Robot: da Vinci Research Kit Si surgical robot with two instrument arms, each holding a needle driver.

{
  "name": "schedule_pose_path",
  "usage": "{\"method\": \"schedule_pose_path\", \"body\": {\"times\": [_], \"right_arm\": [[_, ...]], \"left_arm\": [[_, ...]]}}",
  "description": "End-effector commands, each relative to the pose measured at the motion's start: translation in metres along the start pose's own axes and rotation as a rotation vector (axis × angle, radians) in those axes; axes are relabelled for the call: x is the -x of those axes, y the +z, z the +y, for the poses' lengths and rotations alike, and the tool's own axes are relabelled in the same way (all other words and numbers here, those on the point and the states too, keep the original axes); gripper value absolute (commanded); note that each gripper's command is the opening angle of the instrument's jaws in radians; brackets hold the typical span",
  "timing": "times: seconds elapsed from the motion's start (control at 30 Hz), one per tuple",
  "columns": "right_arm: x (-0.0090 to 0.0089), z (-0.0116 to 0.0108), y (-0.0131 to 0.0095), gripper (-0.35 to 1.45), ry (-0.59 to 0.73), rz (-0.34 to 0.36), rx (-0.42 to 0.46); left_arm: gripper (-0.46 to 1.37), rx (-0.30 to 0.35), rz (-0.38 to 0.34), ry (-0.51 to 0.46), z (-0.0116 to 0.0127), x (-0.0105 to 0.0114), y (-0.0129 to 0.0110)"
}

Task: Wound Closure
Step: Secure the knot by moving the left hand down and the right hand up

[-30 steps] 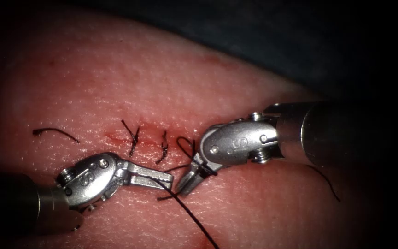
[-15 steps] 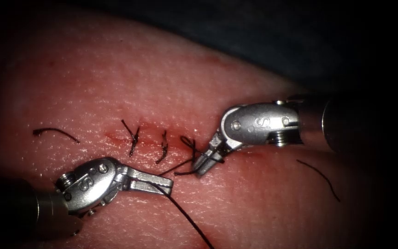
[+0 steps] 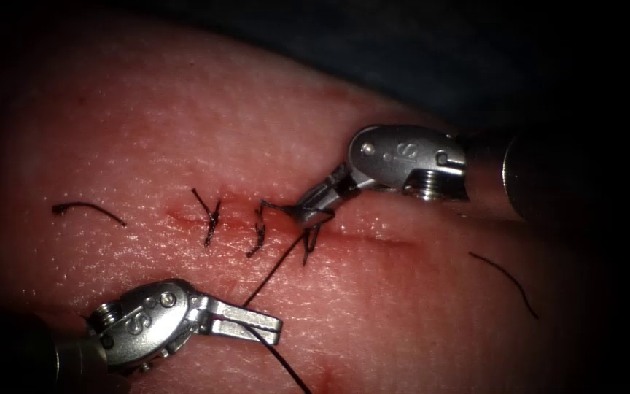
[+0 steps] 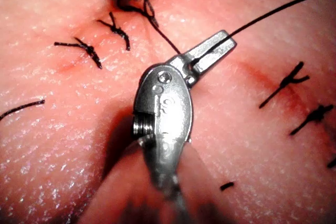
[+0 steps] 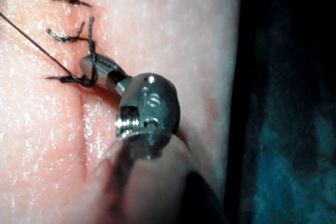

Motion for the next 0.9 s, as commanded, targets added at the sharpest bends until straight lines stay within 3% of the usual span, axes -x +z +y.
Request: {"method": "schedule_pose_path", "body": {"times": [0.03,0.2,0.37,0.5,0.67,0.9], "right_arm": [[-0.0001,0.0001,0.0000,-0.35,0.003,-0.011,0.021],[0.0001,0.0007,-0.0003,-0.35,0.026,-0.017,0.056],[0.0005,0.0016,-0.0006,-0.35,0.043,-0.066,0.090],[0.0004,0.0023,-0.0011,-0.35,0.054,-0.061,0.126],[0.0002,0.0034,-0.0021,-0.35,0.055,-0.063,0.251],[0.0001,0.0034,-0.0023,-0.35,0.109,-0.021,0.298]], "left_arm": [[-0.35,0.003,0.000,0.000,0.0002,0.0000,-0.0001],[-0.35,0.013,-0.012,-0.002,0.0015,0.0002,-0.0003],[-0.35,0.022,-0.024,-0.004,0.0029,0.0003,-0.0003],[-0.35,0.029,-0.024,-0.007,0.0040,0.0003,-0.0004],[-0.35,0.035,-0.027,-0.008,0.0055,0.0004,-0.0001],[-0.35,0.039,-0.030,-0.009,0.0071,0.0007,0.0005]]}}
